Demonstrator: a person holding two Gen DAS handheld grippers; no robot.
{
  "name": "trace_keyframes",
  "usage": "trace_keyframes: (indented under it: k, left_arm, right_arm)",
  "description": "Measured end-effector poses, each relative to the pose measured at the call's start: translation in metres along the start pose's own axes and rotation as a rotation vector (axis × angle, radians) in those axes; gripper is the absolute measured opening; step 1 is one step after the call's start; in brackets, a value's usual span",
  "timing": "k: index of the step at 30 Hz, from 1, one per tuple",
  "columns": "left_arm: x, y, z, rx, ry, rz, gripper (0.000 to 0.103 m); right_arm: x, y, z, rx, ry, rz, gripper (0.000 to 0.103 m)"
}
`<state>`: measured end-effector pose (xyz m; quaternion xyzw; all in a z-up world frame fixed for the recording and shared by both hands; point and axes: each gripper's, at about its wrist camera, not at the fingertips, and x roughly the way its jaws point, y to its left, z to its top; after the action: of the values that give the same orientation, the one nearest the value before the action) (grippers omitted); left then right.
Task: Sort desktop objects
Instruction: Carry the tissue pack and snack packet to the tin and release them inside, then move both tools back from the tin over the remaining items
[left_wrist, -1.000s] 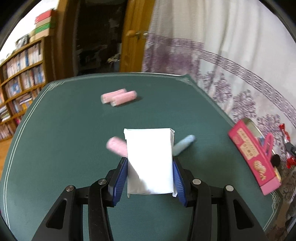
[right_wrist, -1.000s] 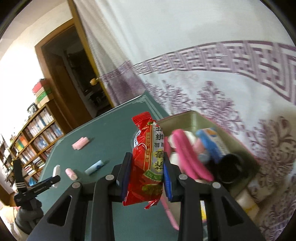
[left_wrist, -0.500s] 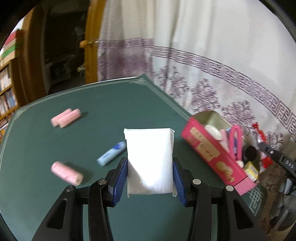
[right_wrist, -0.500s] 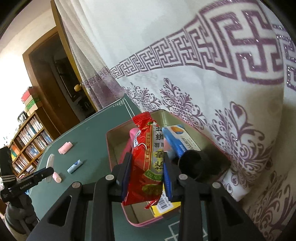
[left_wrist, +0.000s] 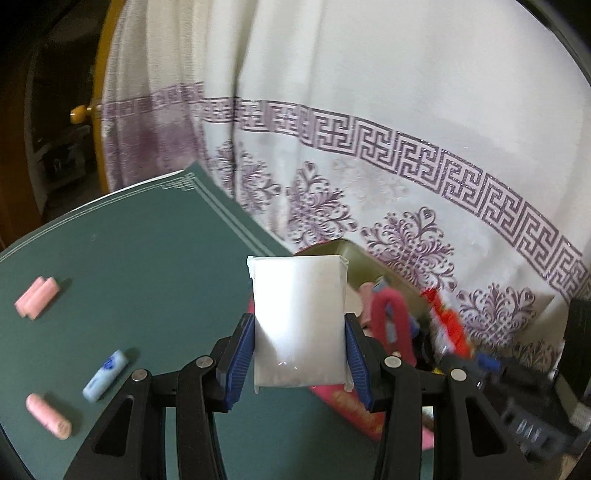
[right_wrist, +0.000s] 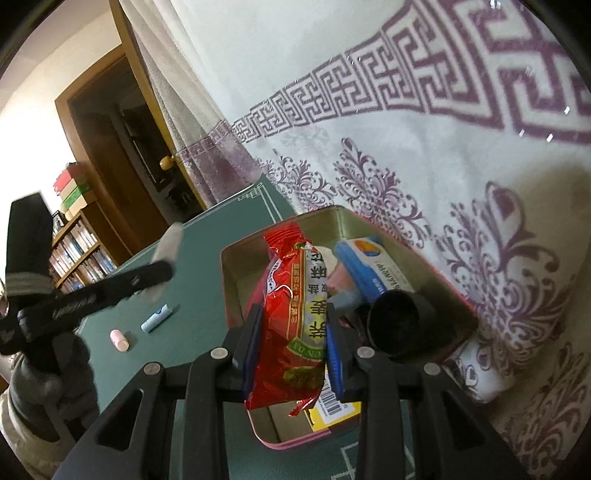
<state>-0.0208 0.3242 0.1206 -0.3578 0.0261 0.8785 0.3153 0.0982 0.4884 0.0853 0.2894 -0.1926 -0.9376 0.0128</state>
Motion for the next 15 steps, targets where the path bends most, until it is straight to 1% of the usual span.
trace_keyframes:
  k: [5, 9, 11, 13, 15]
  left_arm:
    - [0.03, -0.012, 0.016, 0.003, 0.011, -0.026, 0.049]
    - [0.054, -0.011, 0.02, -0.037, 0.035, -0.035, 0.051]
    - [0.062, -0.006, 0.018, -0.063, 0.046, -0.042, 0.062]
    - [0.065, 0.0, 0.015, -0.076, 0.048, -0.035, 0.069]
    - [0.064, 0.007, 0.013, -0.084, 0.045, -0.024, 0.069]
  right_arm:
    - [0.009, -0.003, -0.006, 0.006, 0.034, 0.017, 0.034]
    - [0.012, -0.003, -0.009, -0.009, 0.046, 0.017, 0.034]
    - [0.014, -0.003, -0.009, -0.009, 0.051, 0.022, 0.034]
    - [0.015, -0.003, -0.009, -0.01, 0.054, 0.024, 0.034]
    - [0.017, -0.004, -0.01, -0.009, 0.059, 0.026, 0.034]
